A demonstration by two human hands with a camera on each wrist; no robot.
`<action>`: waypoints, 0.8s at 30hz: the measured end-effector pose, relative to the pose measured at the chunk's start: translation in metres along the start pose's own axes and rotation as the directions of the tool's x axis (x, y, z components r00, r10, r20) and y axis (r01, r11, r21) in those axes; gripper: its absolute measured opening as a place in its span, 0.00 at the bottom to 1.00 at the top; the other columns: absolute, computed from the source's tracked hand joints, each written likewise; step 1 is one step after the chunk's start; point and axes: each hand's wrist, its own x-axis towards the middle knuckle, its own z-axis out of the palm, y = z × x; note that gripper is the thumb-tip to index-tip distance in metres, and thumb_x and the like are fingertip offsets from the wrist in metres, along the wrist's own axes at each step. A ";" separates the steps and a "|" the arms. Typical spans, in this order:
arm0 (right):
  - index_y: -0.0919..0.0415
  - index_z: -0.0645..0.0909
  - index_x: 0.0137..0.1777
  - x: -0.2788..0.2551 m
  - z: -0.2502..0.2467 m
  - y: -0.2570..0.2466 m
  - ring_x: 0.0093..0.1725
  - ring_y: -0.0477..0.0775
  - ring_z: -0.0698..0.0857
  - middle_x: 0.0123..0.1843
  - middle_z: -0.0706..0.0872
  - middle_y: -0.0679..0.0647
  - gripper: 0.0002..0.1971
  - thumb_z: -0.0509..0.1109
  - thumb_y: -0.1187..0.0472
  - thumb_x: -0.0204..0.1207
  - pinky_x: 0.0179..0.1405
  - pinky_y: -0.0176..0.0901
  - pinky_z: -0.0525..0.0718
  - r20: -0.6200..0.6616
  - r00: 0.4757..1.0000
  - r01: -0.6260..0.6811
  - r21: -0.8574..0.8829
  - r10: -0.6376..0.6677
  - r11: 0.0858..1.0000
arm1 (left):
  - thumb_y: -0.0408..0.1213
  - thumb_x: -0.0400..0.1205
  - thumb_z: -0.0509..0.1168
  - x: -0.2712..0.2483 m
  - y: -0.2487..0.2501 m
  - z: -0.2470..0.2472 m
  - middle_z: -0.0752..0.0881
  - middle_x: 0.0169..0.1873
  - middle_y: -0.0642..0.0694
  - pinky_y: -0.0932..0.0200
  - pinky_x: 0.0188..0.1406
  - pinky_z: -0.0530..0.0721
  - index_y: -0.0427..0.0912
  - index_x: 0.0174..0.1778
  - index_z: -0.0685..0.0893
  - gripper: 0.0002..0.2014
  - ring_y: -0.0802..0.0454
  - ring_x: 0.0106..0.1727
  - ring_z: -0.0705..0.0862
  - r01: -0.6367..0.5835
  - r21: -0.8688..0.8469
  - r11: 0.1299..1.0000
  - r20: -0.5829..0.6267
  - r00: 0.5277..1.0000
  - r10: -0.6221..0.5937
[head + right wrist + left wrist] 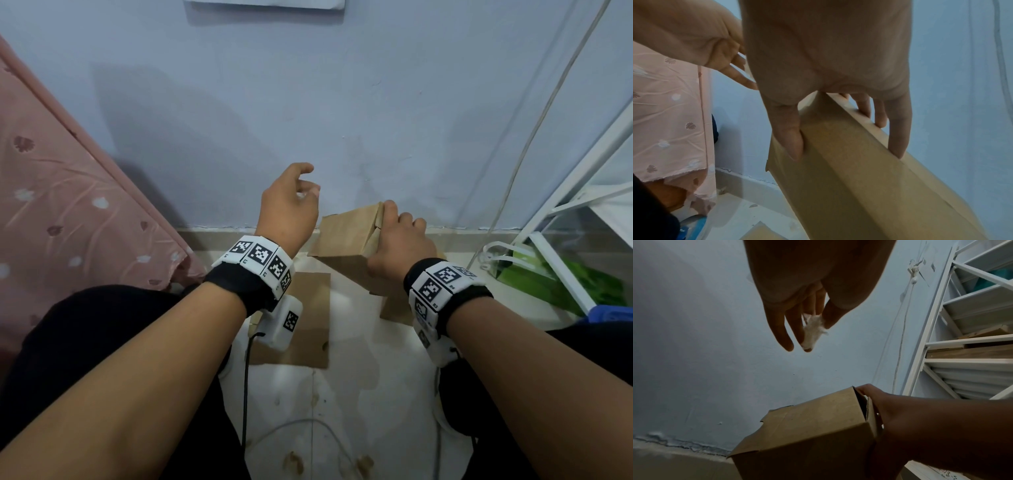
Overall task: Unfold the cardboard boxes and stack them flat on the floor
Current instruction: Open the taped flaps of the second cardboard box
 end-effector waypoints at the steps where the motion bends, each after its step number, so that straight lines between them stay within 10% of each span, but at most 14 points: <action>1: 0.53 0.50 0.83 0.000 0.001 0.000 0.72 0.67 0.68 0.70 0.71 0.60 0.49 0.74 0.59 0.65 0.50 0.53 0.75 0.003 1.000 0.001 0.000 -0.001 1.000 | 0.28 0.83 0.61 0.000 -0.001 0.000 0.88 0.54 0.51 0.74 0.43 0.81 0.49 0.71 0.80 0.21 0.53 0.52 0.87 0.008 0.008 1.000 0.012 1.000 -0.008; 5: 0.54 0.50 0.83 0.000 0.001 0.000 0.72 0.67 0.68 0.70 0.71 0.60 0.49 0.74 0.59 0.65 0.48 0.52 0.74 -0.004 1.000 0.001 0.001 -0.001 1.000 | 0.20 0.73 0.58 -0.003 0.003 -0.003 0.87 0.59 0.51 0.79 0.50 0.79 0.46 0.62 0.84 0.26 0.56 0.62 0.82 -0.006 0.054 0.999 0.030 1.000 0.004; 7: 0.54 0.50 0.83 0.000 0.001 0.001 0.72 0.67 0.68 0.70 0.71 0.60 0.49 0.74 0.59 0.65 0.48 0.52 0.73 -0.002 1.000 0.002 0.001 -0.002 1.000 | 0.24 0.72 0.58 -0.002 0.003 -0.004 0.92 0.44 0.51 0.56 0.53 0.88 0.45 0.47 0.87 0.17 0.52 0.48 0.87 0.029 -0.007 1.000 0.035 0.999 -0.029; 10: 0.54 0.50 0.83 0.000 0.001 0.001 0.72 0.67 0.68 0.70 0.71 0.60 0.48 0.73 0.59 0.66 0.49 0.52 0.73 0.010 1.000 -0.004 -0.003 0.004 1.000 | 0.38 0.76 0.57 -0.006 0.012 -0.005 0.85 0.25 0.49 0.51 0.35 0.81 0.43 0.35 0.87 0.13 0.48 0.29 0.80 0.067 0.005 0.998 0.010 0.998 -0.067; 13: 0.53 0.49 0.83 0.000 0.002 0.001 0.73 0.67 0.67 0.71 0.71 0.60 0.49 0.73 0.60 0.66 0.49 0.52 0.72 0.019 1.000 -0.006 -0.009 0.006 1.000 | 0.57 0.87 0.53 -0.005 0.012 -0.005 0.85 0.26 0.48 0.53 0.41 0.82 0.34 0.39 0.87 0.30 0.50 0.32 0.83 0.085 0.080 0.993 -0.033 0.996 -0.083; 17: 0.54 0.48 0.85 -0.001 0.001 0.001 0.73 0.68 0.67 0.72 0.70 0.61 0.50 0.73 0.60 0.66 0.52 0.54 0.75 0.014 1.000 0.006 -0.008 -0.006 1.000 | 0.41 0.81 0.70 0.002 0.002 -0.003 0.84 0.37 0.52 0.55 0.48 0.83 0.42 0.51 0.87 0.07 0.54 0.39 0.82 0.056 0.130 0.990 0.031 0.998 -0.061; 21: 0.54 0.49 0.84 -0.001 0.002 0.001 0.73 0.68 0.68 0.71 0.71 0.60 0.48 0.73 0.59 0.67 0.51 0.54 0.73 0.010 1.000 0.011 -0.013 -0.011 1.000 | 0.31 0.77 0.74 0.001 -0.005 0.001 0.84 0.44 0.48 0.55 0.53 0.86 0.47 0.53 0.85 0.12 0.46 0.49 0.86 0.042 0.137 0.990 0.168 0.984 -0.065; 24: 0.53 0.49 0.83 0.000 0.003 0.001 0.73 0.68 0.68 0.71 0.71 0.60 0.48 0.73 0.58 0.67 0.50 0.54 0.72 0.013 1.000 0.012 -0.013 -0.012 1.000 | 0.36 0.83 0.71 -0.005 0.001 0.004 0.87 0.36 0.41 0.44 0.37 0.93 0.39 0.47 0.86 0.04 0.36 0.38 0.91 0.157 -0.047 0.986 0.243 0.960 -0.141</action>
